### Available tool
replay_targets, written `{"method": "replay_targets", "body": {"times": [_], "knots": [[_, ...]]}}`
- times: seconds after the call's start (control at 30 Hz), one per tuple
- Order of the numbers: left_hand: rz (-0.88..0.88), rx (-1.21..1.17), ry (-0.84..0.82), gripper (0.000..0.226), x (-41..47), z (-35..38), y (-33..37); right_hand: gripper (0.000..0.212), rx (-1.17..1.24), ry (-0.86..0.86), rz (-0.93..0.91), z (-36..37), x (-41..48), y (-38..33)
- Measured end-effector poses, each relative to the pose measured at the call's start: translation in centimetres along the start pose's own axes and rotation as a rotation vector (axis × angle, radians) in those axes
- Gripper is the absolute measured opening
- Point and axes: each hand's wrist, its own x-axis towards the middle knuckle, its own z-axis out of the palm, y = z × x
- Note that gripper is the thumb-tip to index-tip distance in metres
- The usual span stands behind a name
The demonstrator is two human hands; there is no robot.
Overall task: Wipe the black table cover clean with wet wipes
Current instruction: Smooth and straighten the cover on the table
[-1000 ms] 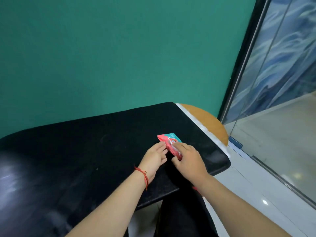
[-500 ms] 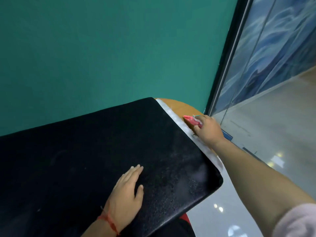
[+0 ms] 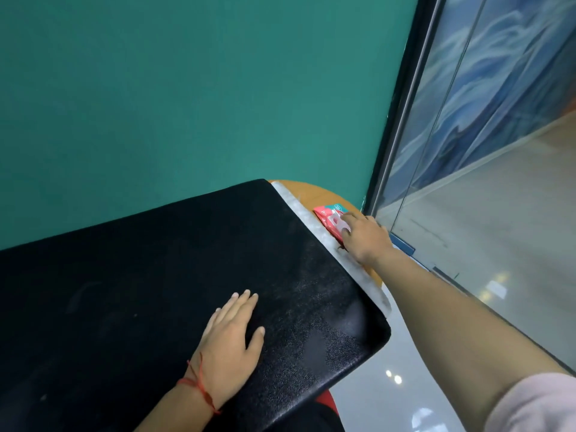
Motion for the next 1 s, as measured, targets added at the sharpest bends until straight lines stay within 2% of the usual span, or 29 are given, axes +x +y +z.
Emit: {"method": "replay_targets", "body": {"times": [0.2, 0.53, 0.6, 0.67, 0.73, 0.9, 1.0], "knots": [[-0.025, 0.033, 0.036, 0.066, -4.4, -2.4, -2.7, 0.048, 0.034, 0.075, -0.040, -1.7, -2.9, -1.5], [-0.158, 0.154, 0.086, 0.071, -14.7, -7.3, -8.5, 0.047, 0.136, -0.057, -0.458, 1.1, -14.6, -15.1], [-0.195, 0.189, 0.077, 0.080, -17.3, -8.2, -9.5, 0.050, 0.126, -0.103, -0.552, 2.0, -18.1, -18.0], [-0.222, 0.204, 0.059, 0.100, -20.4, -9.3, -10.7, 0.055, 0.109, -0.154, -0.670, 2.9, -21.7, -21.1], [-0.259, 0.232, 0.040, 0.111, -23.3, -10.2, -12.0, 0.063, 0.091, -0.229, -0.760, 3.8, -25.1, -23.9], [-0.361, 0.281, 0.028, 0.117, -30.0, -11.7, -15.1, 0.095, -0.012, -0.339, -0.963, 6.5, -32.6, -28.9], [-0.418, 0.316, 0.083, 0.110, -32.8, -12.4, -17.1, 0.101, -0.124, -0.293, -0.987, 7.6, -34.7, -30.5]]}}
